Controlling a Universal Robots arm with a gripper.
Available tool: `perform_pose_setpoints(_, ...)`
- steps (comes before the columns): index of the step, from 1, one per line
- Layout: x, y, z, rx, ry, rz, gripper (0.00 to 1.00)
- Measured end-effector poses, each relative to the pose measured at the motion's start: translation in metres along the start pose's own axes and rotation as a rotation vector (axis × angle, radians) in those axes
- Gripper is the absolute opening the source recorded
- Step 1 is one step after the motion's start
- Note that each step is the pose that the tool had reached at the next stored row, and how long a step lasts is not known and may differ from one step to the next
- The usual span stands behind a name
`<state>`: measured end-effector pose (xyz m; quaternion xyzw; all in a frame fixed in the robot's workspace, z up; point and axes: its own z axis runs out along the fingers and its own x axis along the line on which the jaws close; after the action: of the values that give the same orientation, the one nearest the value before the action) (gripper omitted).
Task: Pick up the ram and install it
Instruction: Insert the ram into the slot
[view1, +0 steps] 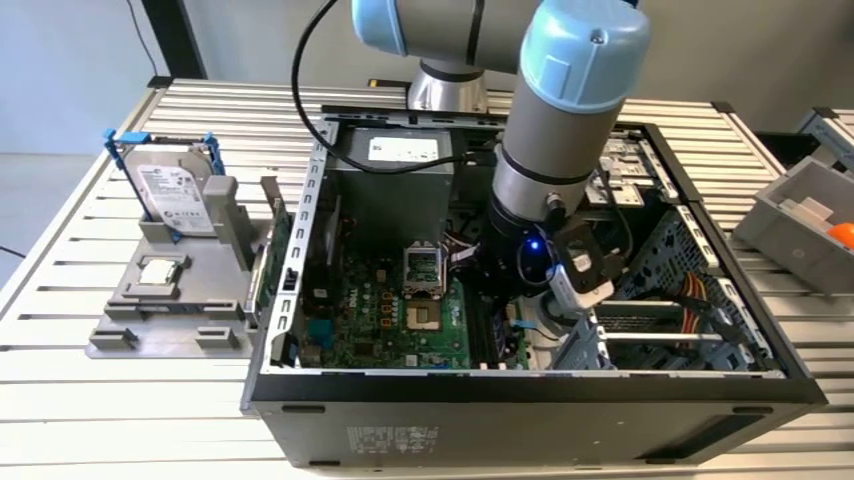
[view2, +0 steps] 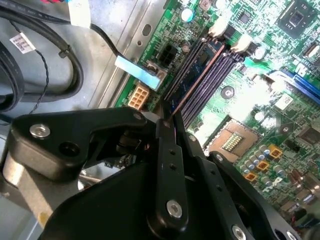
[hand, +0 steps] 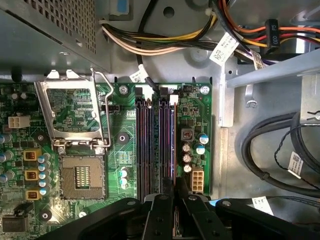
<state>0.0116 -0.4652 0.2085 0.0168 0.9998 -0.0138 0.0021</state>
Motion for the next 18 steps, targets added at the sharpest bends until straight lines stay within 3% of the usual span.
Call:
perform_pose_setpoints(9,0.0001,0.0006,0.0003,-0.0041,0.0001,0.000,0.00)
perform_pose_setpoints(10,0.0001,0.0007,0.0005,-0.0051,0.0000,0.000,1.00)
perform_pose_setpoints(14,-0.0003,0.0005,-0.0016,-0.0043,0.0005,0.000,1.00)
perform_pose_setpoints(18,-0.0004,0.0000,-0.0198,-0.0044,0.0007,0.001,1.00)
